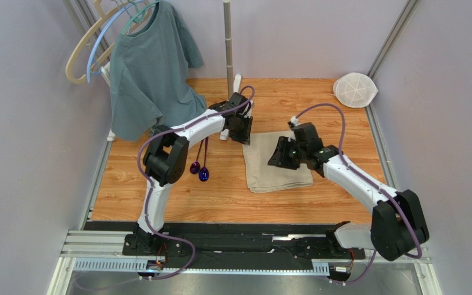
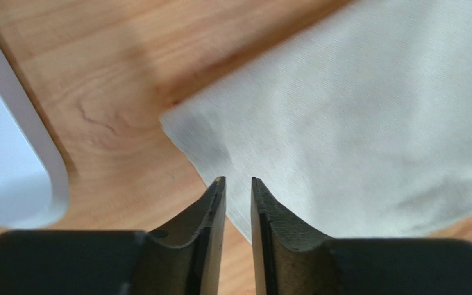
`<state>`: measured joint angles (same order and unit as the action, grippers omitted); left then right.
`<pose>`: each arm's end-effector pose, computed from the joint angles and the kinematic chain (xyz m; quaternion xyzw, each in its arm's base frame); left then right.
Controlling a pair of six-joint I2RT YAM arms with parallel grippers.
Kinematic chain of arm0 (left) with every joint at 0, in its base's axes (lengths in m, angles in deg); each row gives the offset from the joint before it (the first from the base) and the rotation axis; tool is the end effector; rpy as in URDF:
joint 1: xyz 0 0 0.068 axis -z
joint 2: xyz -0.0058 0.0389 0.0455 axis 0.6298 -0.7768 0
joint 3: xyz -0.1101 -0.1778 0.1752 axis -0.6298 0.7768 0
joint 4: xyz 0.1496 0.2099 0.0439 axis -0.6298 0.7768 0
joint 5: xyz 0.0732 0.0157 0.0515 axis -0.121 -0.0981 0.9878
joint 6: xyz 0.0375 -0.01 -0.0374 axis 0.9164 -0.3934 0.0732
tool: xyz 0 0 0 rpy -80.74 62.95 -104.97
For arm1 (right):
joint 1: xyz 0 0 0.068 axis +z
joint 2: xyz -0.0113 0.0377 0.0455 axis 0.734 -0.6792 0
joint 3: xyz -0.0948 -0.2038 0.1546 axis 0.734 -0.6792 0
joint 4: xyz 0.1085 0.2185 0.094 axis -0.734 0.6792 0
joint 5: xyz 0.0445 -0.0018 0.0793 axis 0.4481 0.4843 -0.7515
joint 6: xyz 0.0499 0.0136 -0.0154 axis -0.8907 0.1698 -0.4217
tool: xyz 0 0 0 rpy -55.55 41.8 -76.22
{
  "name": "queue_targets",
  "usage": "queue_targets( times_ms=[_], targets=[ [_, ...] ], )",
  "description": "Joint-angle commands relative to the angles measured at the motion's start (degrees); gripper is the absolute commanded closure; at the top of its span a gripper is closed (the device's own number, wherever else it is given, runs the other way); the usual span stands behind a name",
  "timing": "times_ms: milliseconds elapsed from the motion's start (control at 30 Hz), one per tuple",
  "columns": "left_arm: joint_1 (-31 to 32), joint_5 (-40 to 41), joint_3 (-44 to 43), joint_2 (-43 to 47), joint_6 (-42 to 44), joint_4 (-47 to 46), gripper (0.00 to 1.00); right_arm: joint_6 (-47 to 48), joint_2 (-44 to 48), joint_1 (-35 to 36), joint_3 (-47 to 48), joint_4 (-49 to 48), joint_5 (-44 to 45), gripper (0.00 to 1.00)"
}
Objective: Fold the napkin into a case and place the utensils inside
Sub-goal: Smooth out the square-folded napkin at the center of the board.
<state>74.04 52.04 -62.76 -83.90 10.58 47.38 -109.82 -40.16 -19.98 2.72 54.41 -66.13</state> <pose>0.3863 -0.2780 0.1859 0.1141 0.9548 -0.2017 0.1863 0.2338 0.1313 0.2183 0.0012 0.9335 0.2802 0.2236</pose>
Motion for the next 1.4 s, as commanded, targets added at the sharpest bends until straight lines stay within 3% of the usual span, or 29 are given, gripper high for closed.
queue_targets(
  times_ms=[0,67,167,200,233,300,367,433,533,600,867,1100,1367],
  targets=[
    [5.0,-2.0,4.3,12.3,0.0,-0.4,0.67,5.1,3.7,-5.8,2.2,17.4,14.2,0.53],
    [6.6,-3.9,9.9,15.2,-1.9,-3.5,0.68,4.8,5.7,-8.9,-1.1,16.1,11.5,0.53],
    [9.2,-6.1,16.6,17.2,-4.5,-6.8,0.82,2.2,8.6,-14.9,-3.9,11.6,6.3,0.6],
    [10.5,-5.5,18.1,17.5,-4.8,-7.3,0.83,1.7,8.6,-15.0,-4.0,10.6,5.9,0.65],
    [11.0,-5.4,20.3,17.8,-4.9,-8.1,0.84,2.4,7.6,-15.1,-3.7,10.6,4.8,0.78],
    [12.0,-5.6,21.7,18.1,-5.5,-8.0,0.85,3.3,6.1,-15.1,-2.8,12.8,4.4,0.84],
    [13.3,-5.9,23.6,19.1,-5.7,-8.8,0.84,4.4,6.5,-15.1,-2.9,16.2,8.0,0.79],
    [14.6,-4.8,24.5,19.7,-5.3,-9.5,0.81,3.8,10.1,-15.4,-5.6,15.8,10.6,0.61],
    [15.7,-3.6,24.7,19.4,-5.8,-10.5,0.83,0.7,11.5,-18.5,-9.0,12.4,4.7,0.61],
    [15.7,-3.3,24.8,18.7,-6.0,-11.1,0.85,-0.3,11.5,-18.6,-9.3,9.6,4.2,0.64],
    [15.7,-1.6,24.7,16.6,-5.5,-10.4,0.87,1.5,2.4,-21.3,-7.5,8.0,6.2,1.0],
    [15.7,-1.9,25.6,17.1,-5.3,-10.9,0.86,2.3,-1.9,-25.9,-8.8,9.0,15.5,1.0],
    [15.7,-4.6,25.4,16.0,-6.1,-11.6,0.81,2.5,-0.3,-25.8,-7.9,9.8,12.2,1.0]
  ],
)
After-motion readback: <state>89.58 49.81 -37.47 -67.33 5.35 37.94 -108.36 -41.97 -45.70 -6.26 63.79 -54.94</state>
